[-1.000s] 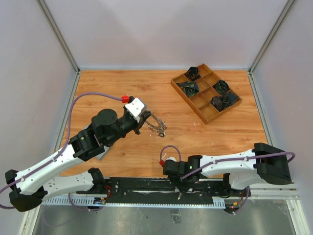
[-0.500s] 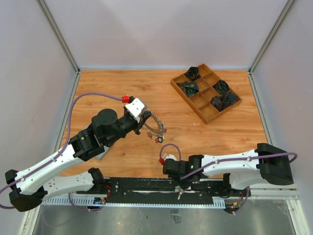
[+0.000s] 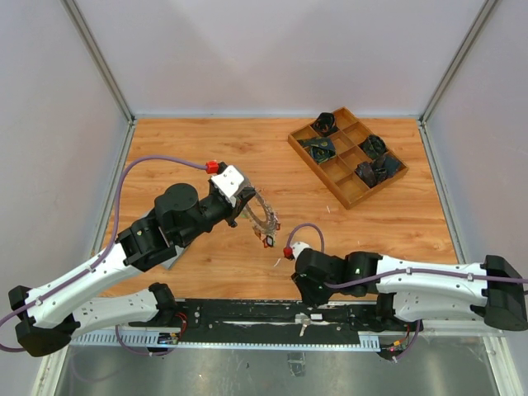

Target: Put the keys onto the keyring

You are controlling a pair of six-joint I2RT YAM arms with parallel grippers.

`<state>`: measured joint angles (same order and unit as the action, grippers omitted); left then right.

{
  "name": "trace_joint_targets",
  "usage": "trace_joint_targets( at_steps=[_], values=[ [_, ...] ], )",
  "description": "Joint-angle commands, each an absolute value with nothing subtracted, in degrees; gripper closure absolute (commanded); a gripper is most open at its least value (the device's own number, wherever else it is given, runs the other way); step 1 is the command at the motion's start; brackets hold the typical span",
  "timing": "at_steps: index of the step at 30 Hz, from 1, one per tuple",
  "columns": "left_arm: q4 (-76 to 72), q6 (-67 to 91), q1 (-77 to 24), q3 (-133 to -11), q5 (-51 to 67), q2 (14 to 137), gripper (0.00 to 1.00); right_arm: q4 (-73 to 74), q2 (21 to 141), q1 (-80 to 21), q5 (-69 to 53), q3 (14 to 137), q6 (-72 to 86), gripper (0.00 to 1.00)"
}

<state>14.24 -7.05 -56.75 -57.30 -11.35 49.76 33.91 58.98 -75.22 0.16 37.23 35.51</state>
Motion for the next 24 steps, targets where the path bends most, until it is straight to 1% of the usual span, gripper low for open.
trace_joint_targets(
  at_steps=[1, 3, 5, 9, 16, 21, 24],
  values=[
    [9.9, -6.6, -56.7, -57.7, -10.8, 49.3, 0.99, 32.7, 60.9, -75.0, -8.2, 35.5, 31.3, 0.67],
    [9.6, -6.5, -56.7, -57.9, -10.6, 49.5, 0.99, 32.0, 62.6, -75.7, -10.7, 35.5, 29.8, 0.62],
    [9.5, -6.7, -56.7, -58.0, -10.5, 49.7, 1.0, 31.9, 64.2, -76.2, -12.2, 35.5, 28.6, 0.58],
    [9.5, -6.7, -56.7, -58.1, -10.4, 49.8, 0.99, 31.1, 67.8, -76.8, -13.1, 36.3, 27.1, 0.56],
    [9.7, -6.7, -56.7, -58.2, -10.4, 49.8, 0.99, 28.8, 73.7, -77.9, -14.3, 36.0, 26.6, 0.57],
    [9.7, -6.7, -56.6, -58.4, -10.4, 50.1, 0.99, 27.9, 75.6, -78.1, -13.9, 35.8, 26.8, 0.6],
    [9.7, -6.7, -56.7, -58.4, -10.3, 50.0, 0.99, 27.7, 76.4, -78.3, -13.7, 35.4, 27.0, 0.65]
  ],
)
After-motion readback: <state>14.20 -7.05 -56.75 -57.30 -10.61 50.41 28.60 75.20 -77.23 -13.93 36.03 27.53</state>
